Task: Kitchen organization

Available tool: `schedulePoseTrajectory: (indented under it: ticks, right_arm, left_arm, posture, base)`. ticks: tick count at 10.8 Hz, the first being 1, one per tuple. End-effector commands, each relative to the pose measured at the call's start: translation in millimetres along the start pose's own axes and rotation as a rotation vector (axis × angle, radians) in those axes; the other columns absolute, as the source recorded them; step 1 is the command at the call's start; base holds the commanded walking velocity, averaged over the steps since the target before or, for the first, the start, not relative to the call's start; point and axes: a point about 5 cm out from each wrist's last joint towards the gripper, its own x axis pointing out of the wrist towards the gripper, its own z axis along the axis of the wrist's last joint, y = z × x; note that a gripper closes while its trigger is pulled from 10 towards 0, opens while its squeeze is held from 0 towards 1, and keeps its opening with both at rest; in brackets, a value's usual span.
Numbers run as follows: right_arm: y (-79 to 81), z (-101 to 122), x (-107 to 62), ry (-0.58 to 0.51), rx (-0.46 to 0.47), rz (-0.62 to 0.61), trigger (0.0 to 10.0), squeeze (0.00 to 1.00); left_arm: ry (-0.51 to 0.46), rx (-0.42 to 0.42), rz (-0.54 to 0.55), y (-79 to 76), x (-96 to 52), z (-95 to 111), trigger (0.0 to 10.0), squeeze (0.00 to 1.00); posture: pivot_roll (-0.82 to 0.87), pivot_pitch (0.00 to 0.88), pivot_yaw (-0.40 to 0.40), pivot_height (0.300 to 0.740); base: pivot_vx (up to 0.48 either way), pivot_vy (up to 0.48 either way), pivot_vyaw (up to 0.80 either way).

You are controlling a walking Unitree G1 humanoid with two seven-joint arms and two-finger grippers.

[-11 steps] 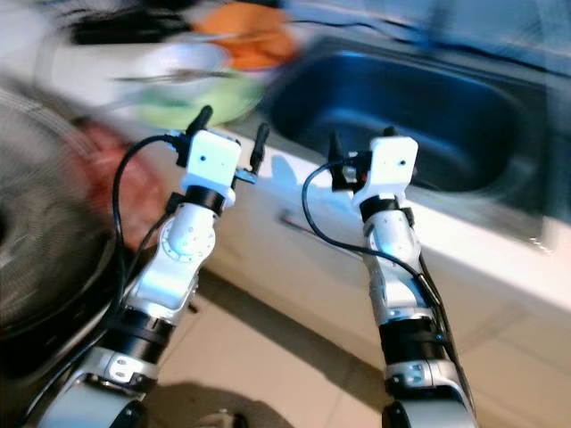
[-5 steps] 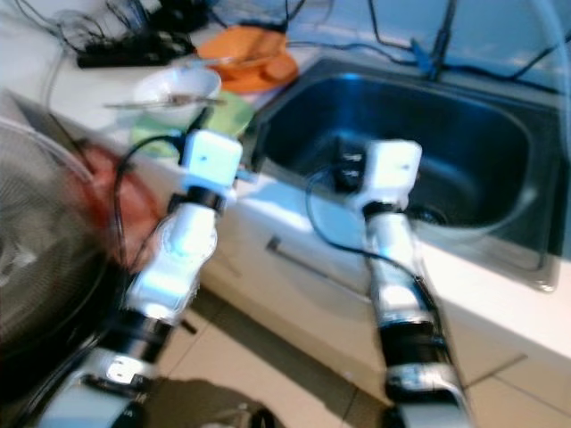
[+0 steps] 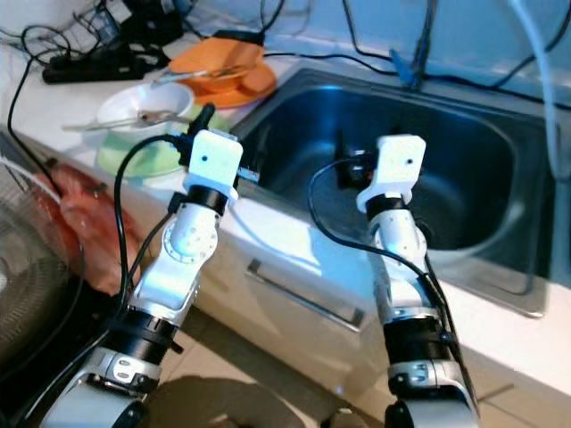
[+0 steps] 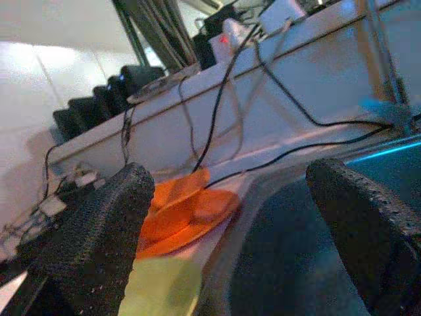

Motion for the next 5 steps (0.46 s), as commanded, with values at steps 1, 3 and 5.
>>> schedulePoseTrajectory:
  ticks: [1, 3, 5]
  right_arm:
    - [7.7, -1.0, -0.2, 0.004, 0.006, 0.025, 10.0, 0.0]
    - [7.4, -1.3, -0.3, 0.007, 0.007, 0.025, 10.0, 0.0]
    - [7.4, -1.7, -0.4, 0.009, 0.008, 0.024, 10.0, 0.0]
  left_arm:
    - [-0.005, -0.002, 0.001, 4.1, -2.1, -0.6, 10.0, 0.0]
    - [-0.007, -0.006, 0.001, 3.7, -2.0, -0.3, 10.0, 0.0]
    - [0.001, -0.019, 0.006, 4.3, -2.3, -1.5, 10.0, 0.0]
  posture:
    - [0.0, 0.102, 0.069, 0.74]
    - [0.0, 0.102, 0.069, 0.74]
    - [0.0, 0.101, 0.07, 0.74]
  base:
    - [0.0, 0.0, 0.0]
    - [0.0, 0.0, 0.0]
    - [0.0, 0.0, 0.0]
